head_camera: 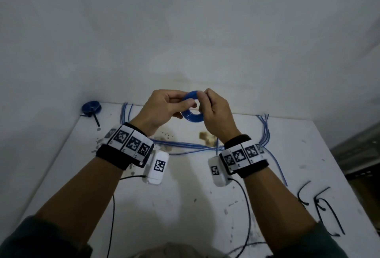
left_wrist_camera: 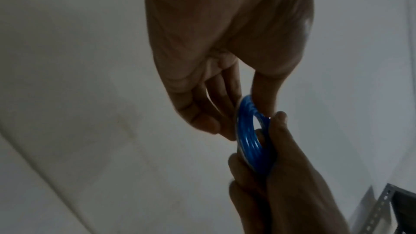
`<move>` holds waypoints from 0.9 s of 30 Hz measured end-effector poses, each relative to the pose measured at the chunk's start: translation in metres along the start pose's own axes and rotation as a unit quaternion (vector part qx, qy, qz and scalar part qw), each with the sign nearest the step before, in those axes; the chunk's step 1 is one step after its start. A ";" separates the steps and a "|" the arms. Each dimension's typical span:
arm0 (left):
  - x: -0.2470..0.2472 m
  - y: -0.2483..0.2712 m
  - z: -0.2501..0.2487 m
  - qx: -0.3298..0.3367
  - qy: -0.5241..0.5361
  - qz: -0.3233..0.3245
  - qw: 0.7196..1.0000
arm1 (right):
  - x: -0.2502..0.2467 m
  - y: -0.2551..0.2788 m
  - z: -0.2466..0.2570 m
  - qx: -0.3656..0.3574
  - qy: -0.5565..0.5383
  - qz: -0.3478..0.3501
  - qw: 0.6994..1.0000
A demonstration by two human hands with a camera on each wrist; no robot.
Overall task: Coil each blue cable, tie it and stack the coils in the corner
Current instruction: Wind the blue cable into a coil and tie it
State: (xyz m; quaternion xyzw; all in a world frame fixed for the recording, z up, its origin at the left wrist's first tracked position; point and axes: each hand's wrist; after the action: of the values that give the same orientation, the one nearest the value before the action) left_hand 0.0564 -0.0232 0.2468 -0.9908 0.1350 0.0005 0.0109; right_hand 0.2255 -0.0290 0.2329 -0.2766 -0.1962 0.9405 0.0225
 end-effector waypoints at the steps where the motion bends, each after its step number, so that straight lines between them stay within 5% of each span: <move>1: -0.002 -0.001 -0.003 0.003 -0.024 0.016 1.000 | -0.005 -0.003 0.001 -0.014 0.026 0.040 0.999; 4: 0.002 -0.005 -0.009 0.024 -0.023 0.005 0.999 | -0.012 -0.010 0.004 -0.037 0.023 0.039 0.998; 10: 0.030 0.000 -0.001 0.057 0.121 -0.074 0.988 | 0.013 0.006 0.015 0.049 -0.129 -0.179 0.974; 19: 0.008 0.003 -0.003 0.001 0.076 -0.007 0.997 | -0.007 0.002 0.007 -0.007 -0.098 -0.042 0.994; 27: 0.016 0.004 0.004 -0.013 0.104 -0.024 0.994 | 0.000 0.007 0.007 0.023 -0.120 -0.109 0.986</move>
State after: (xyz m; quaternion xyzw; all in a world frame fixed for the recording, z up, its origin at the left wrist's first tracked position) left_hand 0.0709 -0.0309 0.2430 -0.9885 0.1112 -0.1008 -0.0160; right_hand 0.2225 -0.0376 0.2356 -0.1376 -0.2049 0.9631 0.1077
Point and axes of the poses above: each hand's wrist, its own y-axis away from the middle knuckle, its own x-axis out of the palm, z = x × y, and after that the axes turned 4 degrees about y, right-handed
